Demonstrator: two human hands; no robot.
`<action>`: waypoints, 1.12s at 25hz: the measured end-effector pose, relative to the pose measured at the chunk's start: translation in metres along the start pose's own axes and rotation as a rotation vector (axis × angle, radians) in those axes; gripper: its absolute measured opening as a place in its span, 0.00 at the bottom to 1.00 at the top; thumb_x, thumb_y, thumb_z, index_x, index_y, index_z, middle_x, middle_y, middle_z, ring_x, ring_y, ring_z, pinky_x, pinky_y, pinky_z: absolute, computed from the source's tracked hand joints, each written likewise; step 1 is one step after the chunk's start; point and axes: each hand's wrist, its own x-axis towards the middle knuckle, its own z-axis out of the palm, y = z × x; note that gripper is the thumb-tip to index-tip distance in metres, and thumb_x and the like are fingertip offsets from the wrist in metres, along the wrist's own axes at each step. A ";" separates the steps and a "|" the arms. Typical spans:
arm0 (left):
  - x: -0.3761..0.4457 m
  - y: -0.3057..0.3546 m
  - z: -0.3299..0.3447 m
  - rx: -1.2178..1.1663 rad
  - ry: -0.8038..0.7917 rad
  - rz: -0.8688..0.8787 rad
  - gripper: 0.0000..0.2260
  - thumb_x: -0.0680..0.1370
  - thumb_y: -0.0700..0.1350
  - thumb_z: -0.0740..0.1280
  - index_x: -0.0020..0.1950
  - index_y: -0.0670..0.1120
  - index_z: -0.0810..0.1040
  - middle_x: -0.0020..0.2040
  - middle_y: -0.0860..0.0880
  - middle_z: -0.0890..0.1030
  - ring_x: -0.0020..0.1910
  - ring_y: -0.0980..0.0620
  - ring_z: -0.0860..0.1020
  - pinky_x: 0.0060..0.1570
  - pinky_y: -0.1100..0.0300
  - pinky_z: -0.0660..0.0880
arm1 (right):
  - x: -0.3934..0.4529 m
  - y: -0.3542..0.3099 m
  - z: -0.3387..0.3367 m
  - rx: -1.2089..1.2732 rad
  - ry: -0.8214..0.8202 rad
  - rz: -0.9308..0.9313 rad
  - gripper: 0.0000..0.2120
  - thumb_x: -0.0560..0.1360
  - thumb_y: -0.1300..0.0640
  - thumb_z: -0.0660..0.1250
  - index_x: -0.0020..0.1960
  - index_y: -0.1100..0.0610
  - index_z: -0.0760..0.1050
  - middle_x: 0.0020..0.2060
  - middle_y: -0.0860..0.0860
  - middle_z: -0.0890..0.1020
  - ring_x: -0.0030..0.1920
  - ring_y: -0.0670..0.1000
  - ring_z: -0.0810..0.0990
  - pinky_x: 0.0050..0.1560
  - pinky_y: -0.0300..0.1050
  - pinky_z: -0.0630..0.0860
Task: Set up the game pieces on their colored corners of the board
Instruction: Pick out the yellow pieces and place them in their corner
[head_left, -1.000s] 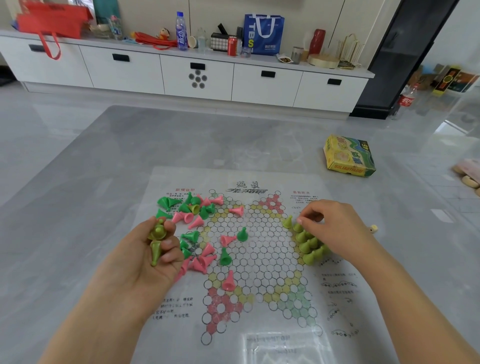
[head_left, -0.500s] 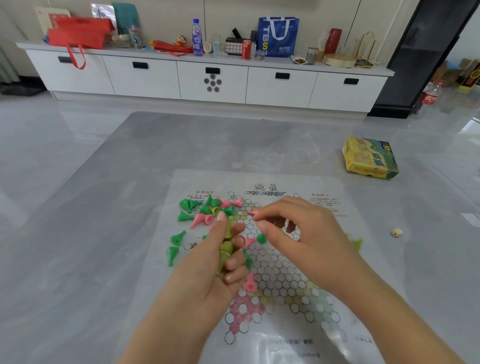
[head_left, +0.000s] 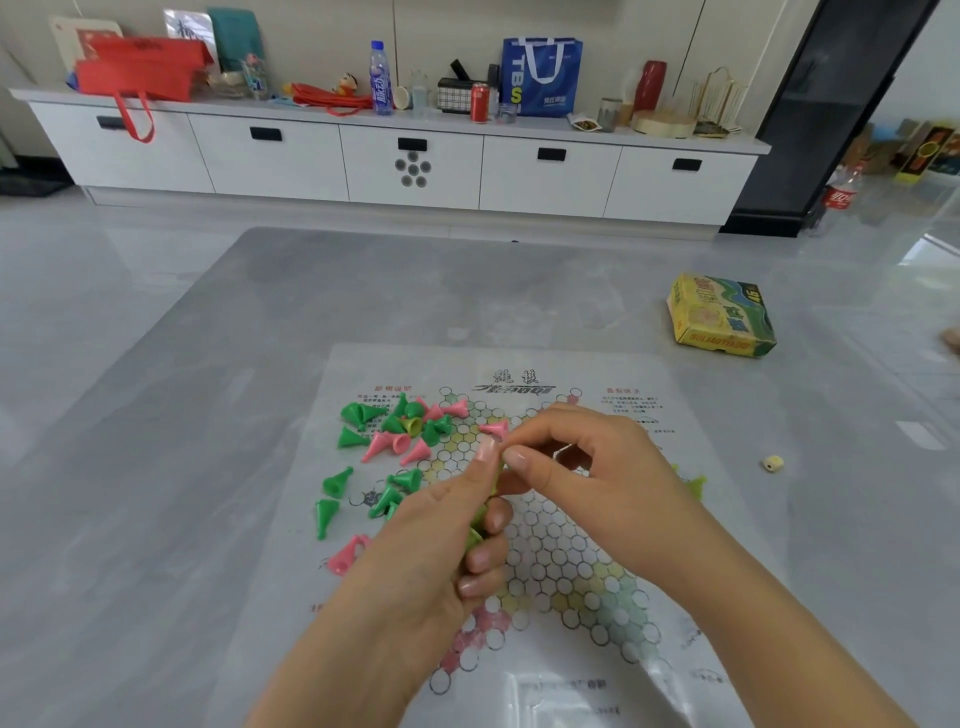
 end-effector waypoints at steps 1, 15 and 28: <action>0.001 -0.001 0.001 0.000 0.016 -0.008 0.14 0.72 0.53 0.64 0.34 0.47 0.83 0.26 0.51 0.69 0.21 0.58 0.62 0.19 0.67 0.57 | 0.000 0.000 -0.003 0.020 0.001 0.018 0.04 0.72 0.56 0.67 0.41 0.49 0.80 0.39 0.45 0.82 0.40 0.43 0.81 0.45 0.41 0.77; 0.015 0.000 -0.005 -0.326 0.142 -0.041 0.10 0.75 0.30 0.52 0.48 0.38 0.71 0.44 0.39 0.77 0.29 0.52 0.67 0.24 0.66 0.67 | 0.007 0.060 -0.046 -0.559 0.124 0.250 0.03 0.72 0.54 0.67 0.42 0.51 0.79 0.47 0.47 0.73 0.52 0.45 0.66 0.50 0.38 0.60; 0.018 0.001 -0.011 -0.381 0.169 -0.032 0.11 0.75 0.30 0.52 0.49 0.38 0.72 0.43 0.40 0.77 0.30 0.52 0.68 0.21 0.66 0.68 | 0.008 0.065 -0.043 -0.656 0.118 0.261 0.05 0.73 0.54 0.66 0.44 0.53 0.80 0.47 0.49 0.75 0.50 0.47 0.67 0.47 0.39 0.62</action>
